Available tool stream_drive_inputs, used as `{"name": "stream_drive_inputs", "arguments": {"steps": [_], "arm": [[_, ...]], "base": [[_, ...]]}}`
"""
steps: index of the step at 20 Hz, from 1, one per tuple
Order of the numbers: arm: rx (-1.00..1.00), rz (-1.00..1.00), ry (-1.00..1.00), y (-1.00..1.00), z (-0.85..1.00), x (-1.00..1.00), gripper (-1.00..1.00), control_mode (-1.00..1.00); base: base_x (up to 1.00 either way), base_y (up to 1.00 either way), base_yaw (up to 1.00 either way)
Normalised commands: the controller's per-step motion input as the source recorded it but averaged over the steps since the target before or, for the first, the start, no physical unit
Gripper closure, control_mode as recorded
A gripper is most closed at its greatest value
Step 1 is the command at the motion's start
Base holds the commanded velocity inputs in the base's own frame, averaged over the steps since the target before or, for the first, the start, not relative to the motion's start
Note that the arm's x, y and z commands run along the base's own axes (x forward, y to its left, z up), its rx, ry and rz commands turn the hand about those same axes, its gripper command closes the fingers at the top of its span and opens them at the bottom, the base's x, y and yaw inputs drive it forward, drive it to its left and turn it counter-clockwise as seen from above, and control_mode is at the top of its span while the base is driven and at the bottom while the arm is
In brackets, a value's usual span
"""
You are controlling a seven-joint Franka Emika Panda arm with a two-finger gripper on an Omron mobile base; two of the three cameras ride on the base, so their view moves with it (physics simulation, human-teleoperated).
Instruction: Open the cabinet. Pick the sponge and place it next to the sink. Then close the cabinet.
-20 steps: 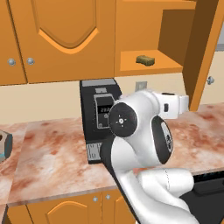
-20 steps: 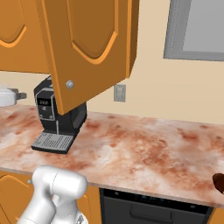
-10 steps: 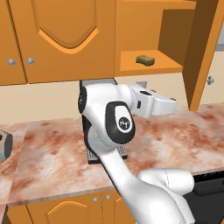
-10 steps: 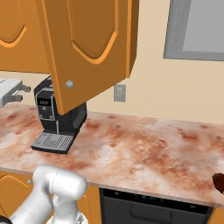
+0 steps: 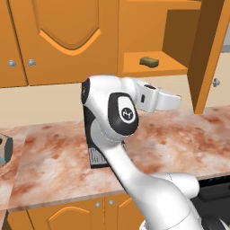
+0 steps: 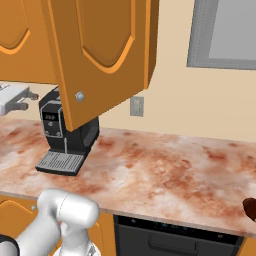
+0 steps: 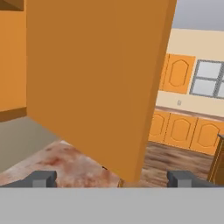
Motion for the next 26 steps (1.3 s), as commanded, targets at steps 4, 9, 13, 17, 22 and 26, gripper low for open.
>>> {"name": "stream_drive_inputs", "arguments": {"steps": [4, 9, 13, 17, 22, 26], "arm": [[-0.06, 0.05, -0.05, -0.49, -0.02, 0.33, -1.00, -1.00], [-0.17, 0.03, -0.03, -0.49, 0.00, 0.27, -1.00, -1.00], [-0.18, 0.00, -0.01, -0.55, 0.00, 0.17, -1.00, -1.00], [-0.20, 0.00, 0.00, -0.63, 0.00, 0.02, -1.00, -1.00], [-0.17, 0.00, 0.00, -0.72, 0.00, 0.00, -1.00, -1.00], [-0.16, -0.03, 0.00, -0.71, 0.00, 0.00, -1.00, -1.00]], "base": [[0.00, 0.00, 0.00], [0.00, 0.00, 0.00], [0.00, 0.00, 0.00], [0.00, 0.00, 0.00], [0.00, 0.00, 0.00], [0.00, 0.00, 0.00]]}}
